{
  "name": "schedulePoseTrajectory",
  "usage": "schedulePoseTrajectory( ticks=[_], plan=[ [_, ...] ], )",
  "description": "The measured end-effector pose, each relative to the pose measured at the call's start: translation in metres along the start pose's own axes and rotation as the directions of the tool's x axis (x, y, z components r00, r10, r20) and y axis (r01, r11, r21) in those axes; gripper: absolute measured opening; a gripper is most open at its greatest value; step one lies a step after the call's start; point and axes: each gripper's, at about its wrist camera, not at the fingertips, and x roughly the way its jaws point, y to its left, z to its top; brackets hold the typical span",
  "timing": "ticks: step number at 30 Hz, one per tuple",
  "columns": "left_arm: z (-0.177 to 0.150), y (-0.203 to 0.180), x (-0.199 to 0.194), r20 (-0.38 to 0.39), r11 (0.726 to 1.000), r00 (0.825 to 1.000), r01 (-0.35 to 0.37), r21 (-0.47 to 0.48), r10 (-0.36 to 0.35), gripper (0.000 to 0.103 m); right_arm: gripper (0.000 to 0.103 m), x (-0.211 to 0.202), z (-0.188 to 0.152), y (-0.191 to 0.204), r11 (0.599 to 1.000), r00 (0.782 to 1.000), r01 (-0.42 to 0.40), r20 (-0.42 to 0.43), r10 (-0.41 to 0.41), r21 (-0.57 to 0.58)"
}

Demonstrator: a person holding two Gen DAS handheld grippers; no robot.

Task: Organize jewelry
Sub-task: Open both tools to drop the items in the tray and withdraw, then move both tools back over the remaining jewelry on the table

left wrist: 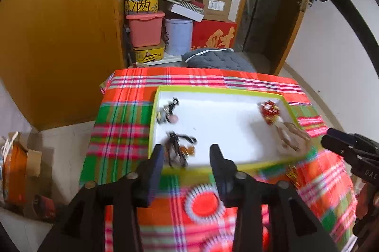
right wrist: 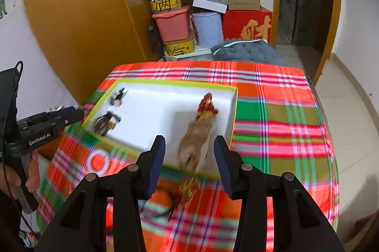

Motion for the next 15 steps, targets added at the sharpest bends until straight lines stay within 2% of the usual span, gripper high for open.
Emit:
schedulePoseTrajectory(
  ticks=[15],
  plan=[
    [-0.068,-0.008,-0.084,0.032,0.999,0.999,-0.008,-0.045,0.009,0.041,0.044,-0.064,-0.067,0.031,1.0,1.0,-0.014,-0.015,0.014,0.017]
  ],
)
